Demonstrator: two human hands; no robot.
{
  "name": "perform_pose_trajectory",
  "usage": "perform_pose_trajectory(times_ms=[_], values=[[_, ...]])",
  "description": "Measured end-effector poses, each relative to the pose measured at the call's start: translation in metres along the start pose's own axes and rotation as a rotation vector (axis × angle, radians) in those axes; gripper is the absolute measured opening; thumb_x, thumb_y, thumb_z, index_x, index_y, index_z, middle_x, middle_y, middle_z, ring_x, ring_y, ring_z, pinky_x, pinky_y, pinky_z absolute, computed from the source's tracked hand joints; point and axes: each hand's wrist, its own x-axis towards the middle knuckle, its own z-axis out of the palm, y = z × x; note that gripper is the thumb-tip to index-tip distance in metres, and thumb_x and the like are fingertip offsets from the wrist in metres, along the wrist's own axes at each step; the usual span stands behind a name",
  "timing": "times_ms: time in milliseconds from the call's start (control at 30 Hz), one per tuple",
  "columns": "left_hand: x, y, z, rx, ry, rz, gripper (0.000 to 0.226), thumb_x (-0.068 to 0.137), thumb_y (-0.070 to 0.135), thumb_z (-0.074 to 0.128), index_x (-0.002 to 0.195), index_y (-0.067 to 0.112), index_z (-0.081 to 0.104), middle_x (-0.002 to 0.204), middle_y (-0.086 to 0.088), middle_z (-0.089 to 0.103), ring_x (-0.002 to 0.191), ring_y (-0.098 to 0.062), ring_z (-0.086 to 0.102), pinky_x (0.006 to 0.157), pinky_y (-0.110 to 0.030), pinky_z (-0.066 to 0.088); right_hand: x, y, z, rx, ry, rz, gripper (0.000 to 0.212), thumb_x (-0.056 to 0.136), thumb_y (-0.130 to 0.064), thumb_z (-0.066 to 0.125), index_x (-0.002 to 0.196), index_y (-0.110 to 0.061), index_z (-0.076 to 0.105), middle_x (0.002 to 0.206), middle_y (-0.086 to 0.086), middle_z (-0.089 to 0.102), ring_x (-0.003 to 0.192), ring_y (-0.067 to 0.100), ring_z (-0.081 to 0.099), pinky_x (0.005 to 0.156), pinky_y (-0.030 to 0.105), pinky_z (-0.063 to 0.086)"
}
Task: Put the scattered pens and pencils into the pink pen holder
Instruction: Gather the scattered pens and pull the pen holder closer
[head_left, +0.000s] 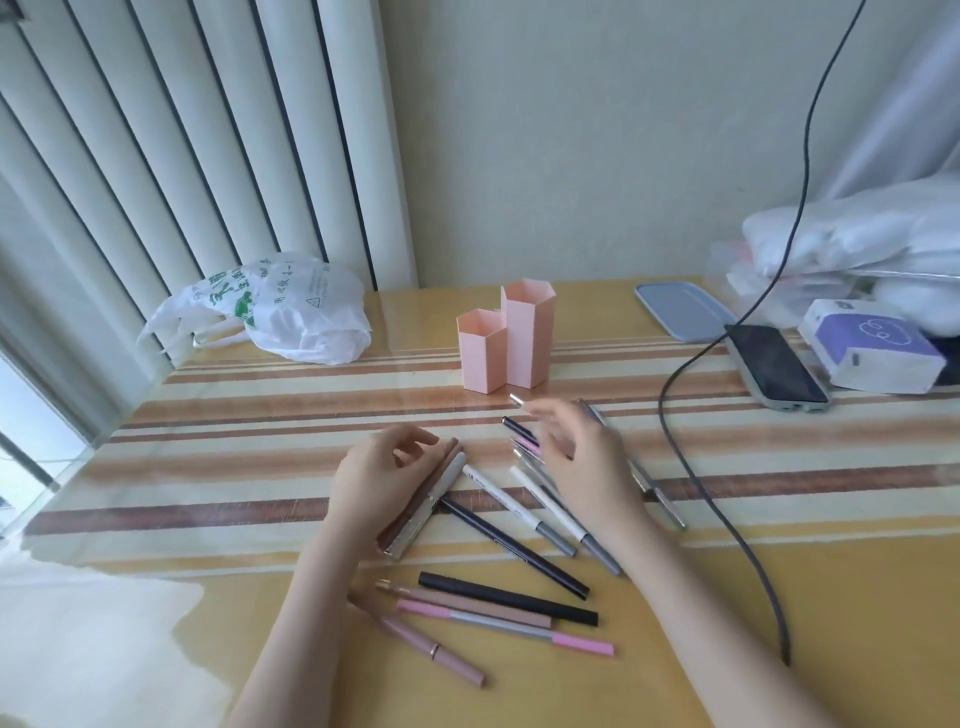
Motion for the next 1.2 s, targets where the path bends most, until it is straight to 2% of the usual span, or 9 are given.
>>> perform_pose_trajectory(times_ms=[100, 167, 267, 333, 467, 567, 933, 1100, 1200], values=[[0.005, 0.001, 0.003, 0.057, 0.041, -0.041, 0.020, 0.079, 0.056, 0.062, 0.079, 0.036, 0.066, 0.071, 0.011, 0.064, 0.066, -0.003, 0.058, 0.052, -0.024, 0.038, 0.026, -0.012, -0.007, 0.026, 0.205, -0.044, 0.029, 0.091, -0.006, 0.056, 0.118, -0.017, 0.057, 0.117, 0.000, 0.066, 0.098, 0.019, 0.065, 0.090, 0.036, 0.053], [0.007, -0.001, 0.004, 0.020, 0.039, -0.054, 0.018, 0.079, 0.054, 0.060, 0.078, 0.036, 0.065, 0.066, 0.009, 0.064, 0.061, -0.004, 0.058, 0.050, -0.024, 0.039, 0.049, -0.016, -0.008, 0.073, 0.261, 0.006, 0.042, 0.088, -0.006, 0.060, 0.127, -0.016, 0.048, 0.127, 0.005, 0.059, 0.108, 0.020, 0.059, 0.093, 0.035, 0.048], [0.007, -0.004, 0.003, -0.029, 0.024, -0.042, 0.015, 0.081, 0.051, 0.059, 0.078, 0.037, 0.065, 0.062, 0.007, 0.065, 0.055, -0.004, 0.057, 0.048, -0.023, 0.039, 0.086, -0.015, -0.003, 0.071, 0.227, 0.149, 0.070, 0.085, -0.018, 0.067, 0.143, -0.017, 0.026, 0.140, 0.011, 0.044, 0.125, 0.025, 0.045, 0.088, 0.024, 0.034], [0.009, -0.006, 0.002, -0.042, 0.009, -0.032, 0.014, 0.082, 0.049, 0.060, 0.079, 0.036, 0.065, 0.057, 0.008, 0.064, 0.048, -0.001, 0.055, 0.046, -0.021, 0.037, 0.109, -0.012, 0.003, 0.075, 0.146, 0.240, 0.079, 0.083, -0.027, 0.070, 0.145, -0.015, 0.021, 0.142, 0.012, 0.042, 0.129, 0.027, 0.042, 0.088, 0.025, 0.033], [0.009, -0.006, 0.004, 0.022, -0.027, 0.004, 0.025, 0.075, 0.061, 0.053, 0.079, 0.038, 0.064, 0.052, 0.014, 0.060, 0.047, 0.002, 0.053, 0.047, -0.020, 0.033, 0.127, -0.002, 0.018, 0.105, 0.017, 0.276, 0.058, 0.082, -0.029, 0.071, 0.127, -0.011, 0.039, 0.122, 0.006, 0.058, 0.106, 0.023, 0.056, 0.074, 0.027, 0.040], [0.009, -0.004, 0.004, 0.082, -0.030, 0.035, 0.036, 0.066, 0.073, 0.045, 0.077, 0.042, 0.062, 0.054, 0.021, 0.059, 0.055, 0.005, 0.055, 0.049, -0.020, 0.032, 0.122, 0.002, 0.020, 0.081, -0.026, 0.208, 0.056, 0.080, -0.028, 0.074, 0.124, -0.014, 0.041, 0.114, 0.001, 0.060, 0.097, 0.017, 0.055, 0.074, 0.028, 0.042], [0.002, 0.002, 0.001, 0.045, -0.161, 0.072, 0.023, 0.074, 0.060, 0.056, 0.079, 0.041, 0.067, 0.053, 0.023, 0.063, 0.050, 0.005, 0.058, 0.051, -0.020, 0.034, 0.062, -0.003, 0.009, 0.039, 0.006, 0.154, 0.052, 0.077, -0.033, 0.075, 0.116, -0.019, 0.044, 0.102, 0.000, 0.066, 0.091, 0.020, 0.064, 0.073, 0.034, 0.053], [0.006, -0.002, -0.004, -0.004, -0.328, 0.061, 0.024, 0.069, 0.057, 0.070, 0.079, 0.036, 0.066, 0.058, 0.016, 0.063, 0.052, 0.004, 0.057, 0.056, -0.023, 0.043, 0.037, -0.006, 0.001, -0.044, 0.030, 0.132, 0.050, 0.077, -0.039, 0.074, 0.113, -0.024, 0.042, 0.094, -0.008, 0.064, 0.078, 0.004, 0.060, 0.056, 0.011, 0.042], [0.008, -0.004, -0.006, 0.005, -0.392, 0.074, 0.031, 0.063, 0.058, 0.075, 0.080, 0.035, 0.065, 0.071, 0.017, 0.062, 0.062, 0.003, 0.054, 0.061, -0.022, 0.041, 0.023, -0.006, 0.002, -0.046, 0.064, 0.120, 0.051, 0.077, -0.041, 0.073, 0.113, -0.021, 0.043, 0.100, -0.002, 0.067, 0.086, 0.017, 0.064, 0.068, 0.033, 0.054]])
